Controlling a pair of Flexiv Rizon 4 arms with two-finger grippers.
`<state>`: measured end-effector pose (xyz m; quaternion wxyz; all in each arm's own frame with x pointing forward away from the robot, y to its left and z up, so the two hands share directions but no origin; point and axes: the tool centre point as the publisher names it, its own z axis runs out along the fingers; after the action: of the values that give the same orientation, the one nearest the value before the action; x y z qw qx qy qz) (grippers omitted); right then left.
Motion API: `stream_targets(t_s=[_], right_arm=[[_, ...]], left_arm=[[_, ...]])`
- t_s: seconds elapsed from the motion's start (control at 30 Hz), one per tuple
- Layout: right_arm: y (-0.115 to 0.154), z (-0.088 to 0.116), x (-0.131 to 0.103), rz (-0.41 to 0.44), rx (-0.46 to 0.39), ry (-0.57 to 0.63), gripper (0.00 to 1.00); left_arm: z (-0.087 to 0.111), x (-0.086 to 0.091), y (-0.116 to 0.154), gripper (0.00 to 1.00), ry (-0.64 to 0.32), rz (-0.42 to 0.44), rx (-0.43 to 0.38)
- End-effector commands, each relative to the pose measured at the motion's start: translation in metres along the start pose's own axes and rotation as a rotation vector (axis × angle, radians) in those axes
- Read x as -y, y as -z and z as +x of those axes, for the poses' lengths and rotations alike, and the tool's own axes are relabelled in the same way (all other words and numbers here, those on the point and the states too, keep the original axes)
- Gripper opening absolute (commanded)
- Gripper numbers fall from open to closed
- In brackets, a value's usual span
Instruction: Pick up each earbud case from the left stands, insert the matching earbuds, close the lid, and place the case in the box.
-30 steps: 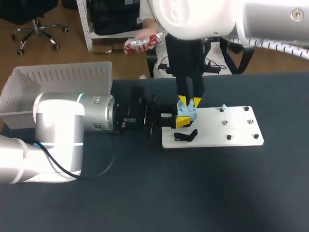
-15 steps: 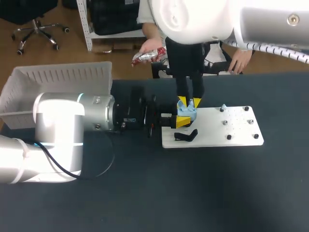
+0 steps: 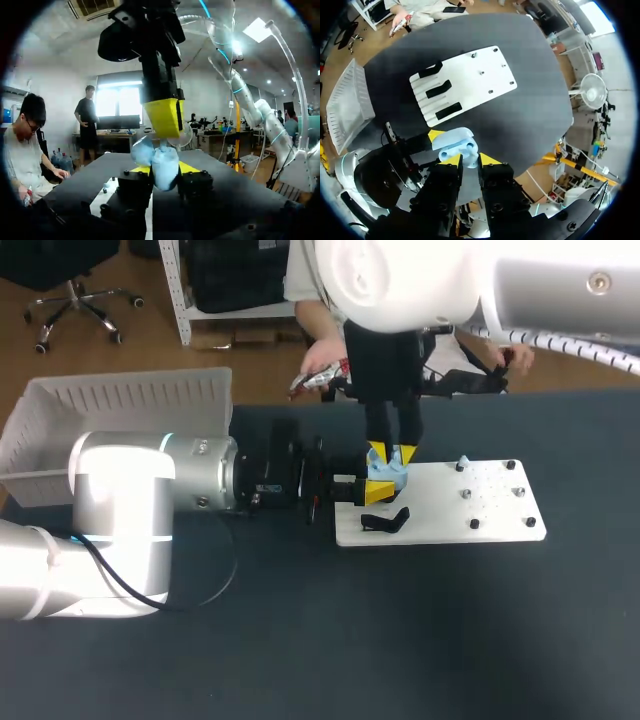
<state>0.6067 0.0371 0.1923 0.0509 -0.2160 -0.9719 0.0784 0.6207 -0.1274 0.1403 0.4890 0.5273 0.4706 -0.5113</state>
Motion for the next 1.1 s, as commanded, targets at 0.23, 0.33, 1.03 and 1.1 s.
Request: stream_targets(t_s=[0.23, 0.33, 1.03, 1.1], right_arm=[[-0.004, -0.004, -0.002, 0.025, -0.007, -0.014, 0.0], [-0.005, -0.005, -0.003, 0.031, -0.007, -0.015, 0.0], [-0.001, 0.003, 0.007, -0.018, -0.041, -0.014, 0.91], [0.003, 0.005, 0.015, -0.055, -0.038, -0.009, 0.86]], left_arm=[[0.0, 0.001, 0.0, 0.0, -0.002, -0.005, 0.001], [0.0, 0.001, 0.0, 0.0, -0.002, -0.005, 0.001], [0.0, 0.001, 0.0, 0.0, -0.002, -0.005, 0.001], [0.0, 0.001, 0.0, 0.0, -0.002, -0.005, 0.001]])
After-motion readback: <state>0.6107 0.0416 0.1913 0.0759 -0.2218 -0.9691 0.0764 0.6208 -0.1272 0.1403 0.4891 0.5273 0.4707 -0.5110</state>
